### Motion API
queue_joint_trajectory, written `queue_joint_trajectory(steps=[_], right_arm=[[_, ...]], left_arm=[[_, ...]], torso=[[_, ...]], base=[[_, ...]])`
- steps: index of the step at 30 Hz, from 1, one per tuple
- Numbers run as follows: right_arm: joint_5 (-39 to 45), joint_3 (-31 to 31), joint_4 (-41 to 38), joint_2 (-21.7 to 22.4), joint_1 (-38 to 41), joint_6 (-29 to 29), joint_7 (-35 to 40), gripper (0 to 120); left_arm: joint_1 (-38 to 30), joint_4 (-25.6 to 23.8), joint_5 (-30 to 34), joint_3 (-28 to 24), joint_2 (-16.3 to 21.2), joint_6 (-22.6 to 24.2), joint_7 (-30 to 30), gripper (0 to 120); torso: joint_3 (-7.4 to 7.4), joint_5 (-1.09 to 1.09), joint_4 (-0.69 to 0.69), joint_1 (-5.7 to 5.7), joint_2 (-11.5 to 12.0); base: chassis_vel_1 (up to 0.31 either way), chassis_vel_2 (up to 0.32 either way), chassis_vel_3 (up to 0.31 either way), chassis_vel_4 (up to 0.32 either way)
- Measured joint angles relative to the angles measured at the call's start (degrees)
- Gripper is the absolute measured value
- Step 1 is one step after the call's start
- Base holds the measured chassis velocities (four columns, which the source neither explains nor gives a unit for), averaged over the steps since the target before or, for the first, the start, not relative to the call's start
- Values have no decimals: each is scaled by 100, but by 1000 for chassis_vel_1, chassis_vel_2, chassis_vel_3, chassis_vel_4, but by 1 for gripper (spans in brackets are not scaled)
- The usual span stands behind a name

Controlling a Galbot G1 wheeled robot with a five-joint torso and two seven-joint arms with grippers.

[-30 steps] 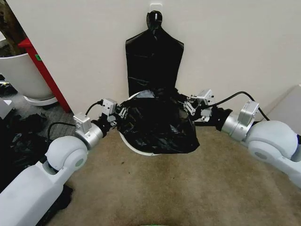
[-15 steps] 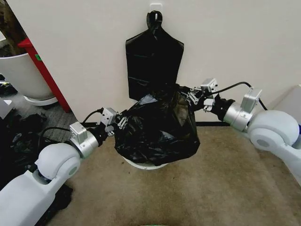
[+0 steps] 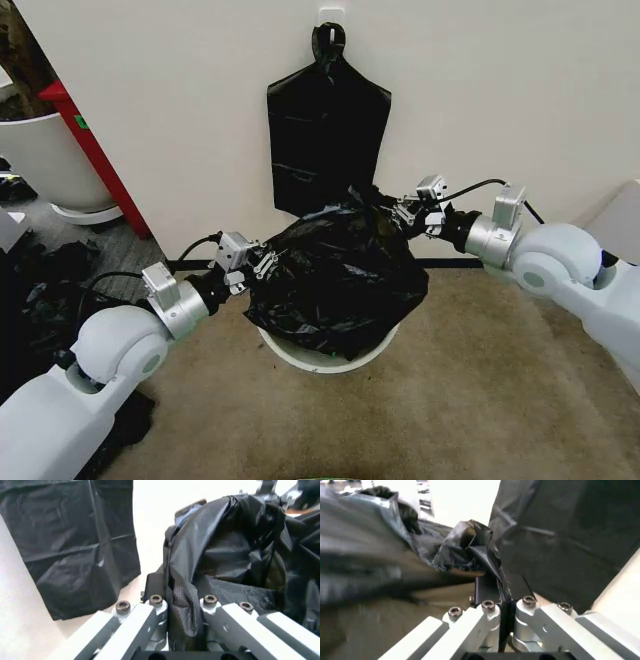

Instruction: Place the garbage bag over the trash bin.

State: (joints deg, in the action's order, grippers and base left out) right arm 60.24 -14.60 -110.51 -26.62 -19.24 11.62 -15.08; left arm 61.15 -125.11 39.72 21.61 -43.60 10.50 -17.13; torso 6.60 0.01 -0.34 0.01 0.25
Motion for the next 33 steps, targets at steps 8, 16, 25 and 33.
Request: queue_joint_trajectory(steps=[8,16,25,33], right_arm=[[-149,292,218,274,-611,-87,-853,0],[-123,498,178,547,-1013,-254,-1054,0],[258,753,-77,628,-1127,-297,-496,26],[519,1146,-319,813,-1209,-281,40,55]], left_arm=[[109,53,290,140,-143,-173,82,4],[64,82,834,159,-289,-179,445,4],[73,175,1222,202,-439,43,832,4],[179,309,1504,339,-604,208,1321,4]], torso=[[0,0,-1,0,0],[0,-2,-1,0,0],[0,-2,0,0,-1],[0,0,-1,0,-1]], base=[[0,0,0,0],[0,0,0,0],[0,0,0,0],[0,0,0,0]])
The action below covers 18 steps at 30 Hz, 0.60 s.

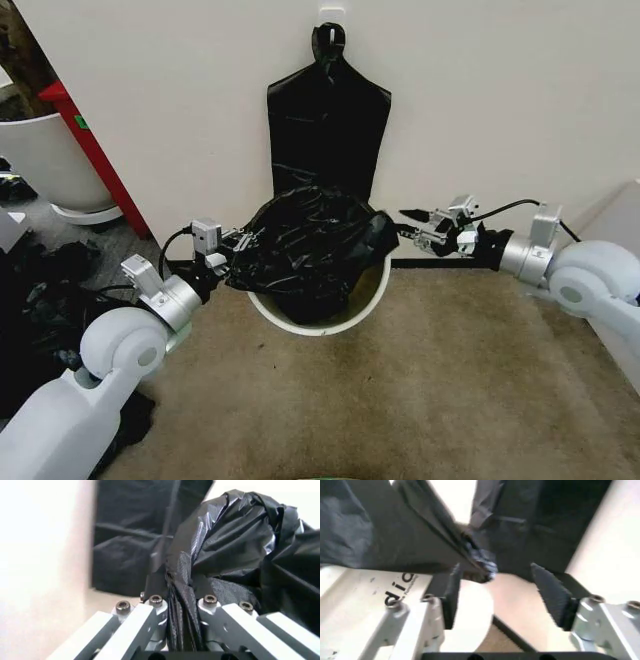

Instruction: Place the garbage bag over the trash bin.

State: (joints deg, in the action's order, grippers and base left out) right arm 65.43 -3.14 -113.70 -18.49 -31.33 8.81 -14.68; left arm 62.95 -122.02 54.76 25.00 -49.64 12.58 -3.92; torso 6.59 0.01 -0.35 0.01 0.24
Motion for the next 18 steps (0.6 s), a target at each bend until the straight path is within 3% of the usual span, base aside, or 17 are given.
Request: queue_joint_trajectory(steps=[3,7,11,13,18], right_arm=[[61,204,-185,21,36,116,407,68],[123,277,-393,12,102,222,839,77],[580,405,-1253,-215,392,672,2294,97],[689,405,-1332,-254,437,730,2443,98],[2681,-70,-2237,-1041,1603,1375,4531,100]], left_arm=[[66,8,23,56,-68,16,337,4],[77,2,6,56,-92,16,543,4],[-69,-21,-351,-93,-92,-38,991,4],[-91,-25,-418,-125,-87,-53,1020,4],[-127,-86,-1348,-393,-6,-256,1151,4]], torso=[[0,-2,2,0,0],[0,-2,1,0,0],[0,-2,1,0,0],[0,-2,1,0,0],[0,-1,1,0,0]], base=[[0,0,0,0],[0,0,0,0],[0,0,0,0],[0,0,0,0],[0,0,0,0]])
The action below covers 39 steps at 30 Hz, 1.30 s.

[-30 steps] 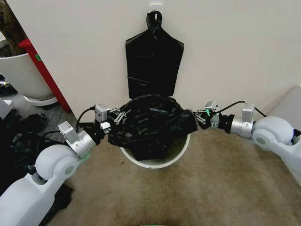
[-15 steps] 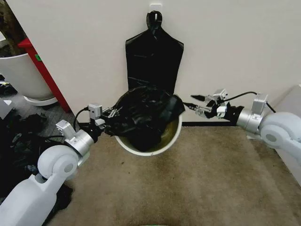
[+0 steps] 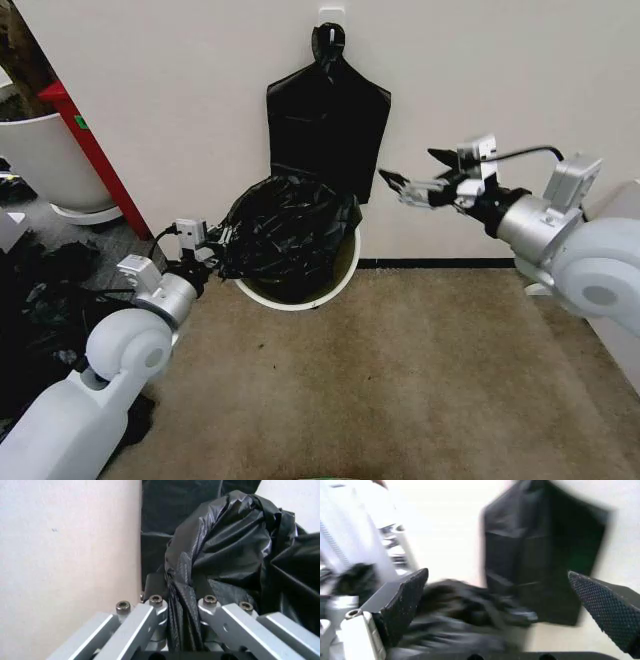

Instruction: Place the garbage bag over the trash bin.

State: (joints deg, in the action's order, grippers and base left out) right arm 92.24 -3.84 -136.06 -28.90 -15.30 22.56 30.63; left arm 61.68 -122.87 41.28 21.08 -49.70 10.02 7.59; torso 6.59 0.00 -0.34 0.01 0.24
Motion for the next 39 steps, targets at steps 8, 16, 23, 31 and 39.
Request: queue_joint_trajectory(steps=[8,16,23,31,39], right_arm=[[2052,-770,-179,-1033,872,66,2453,100],[2890,-833,59,-1421,839,-702,3376,90],[3081,-733,249,-1490,646,-1066,3440,71],[3150,-652,317,-1541,416,-1365,3125,45],[3015,-652,347,-1541,303,-1398,2863,12]], left_arm=[[86,-93,-468,5,31,-231,107,4],[118,-127,-511,64,43,-317,103,4],[67,-136,-485,63,23,-326,77,4],[-11,-89,-392,37,-19,-302,70,4],[19,-103,-153,79,-39,-272,96,4]], torso=[[1,-2,1,0,0],[1,0,0,0,0],[1,0,0,0,0],[1,0,-1,0,0],[1,1,0,0,0]], base=[[0,0,0,0],[0,0,0,0],[0,0,0,0],[0,0,0,0],[0,0,0,0]])
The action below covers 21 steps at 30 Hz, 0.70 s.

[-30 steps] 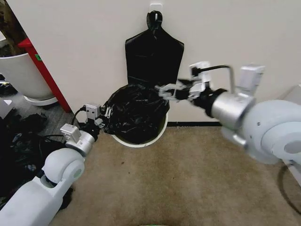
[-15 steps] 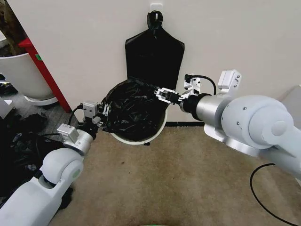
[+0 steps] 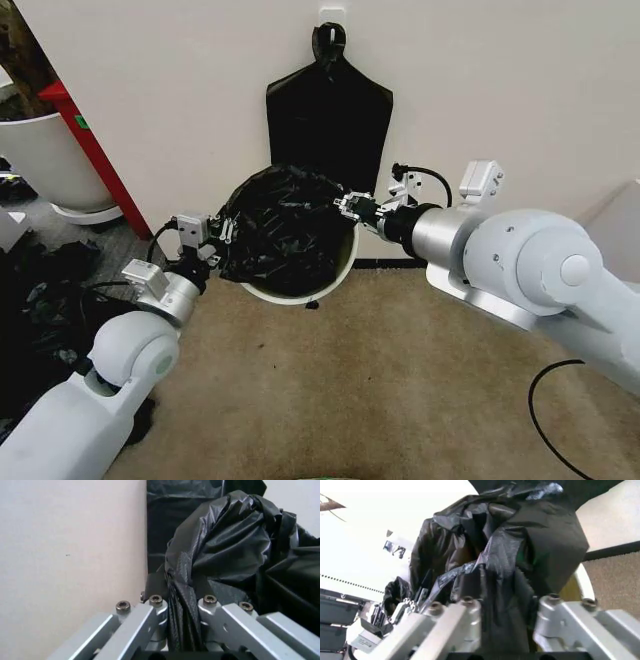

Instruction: Place the garbage bag over the trash bin.

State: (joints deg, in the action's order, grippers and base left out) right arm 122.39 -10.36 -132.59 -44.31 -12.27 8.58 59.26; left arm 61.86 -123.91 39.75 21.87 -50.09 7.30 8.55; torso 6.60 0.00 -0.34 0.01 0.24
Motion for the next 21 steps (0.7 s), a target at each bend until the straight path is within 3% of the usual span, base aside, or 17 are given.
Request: queue_joint_trajectory(steps=[3,21], right_arm=[[-99,-1,-11,47,-77,19,-42,1],[-382,177,-135,672,-492,183,-244,0]], left_arm=[[-7,-24,150,19,0,31,73,4],[-69,-26,990,244,-54,114,331,4]], torso=[[0,0,0,0,0],[0,0,0,0,0]], base=[[0,0,0,0],[0,0,0,0]])
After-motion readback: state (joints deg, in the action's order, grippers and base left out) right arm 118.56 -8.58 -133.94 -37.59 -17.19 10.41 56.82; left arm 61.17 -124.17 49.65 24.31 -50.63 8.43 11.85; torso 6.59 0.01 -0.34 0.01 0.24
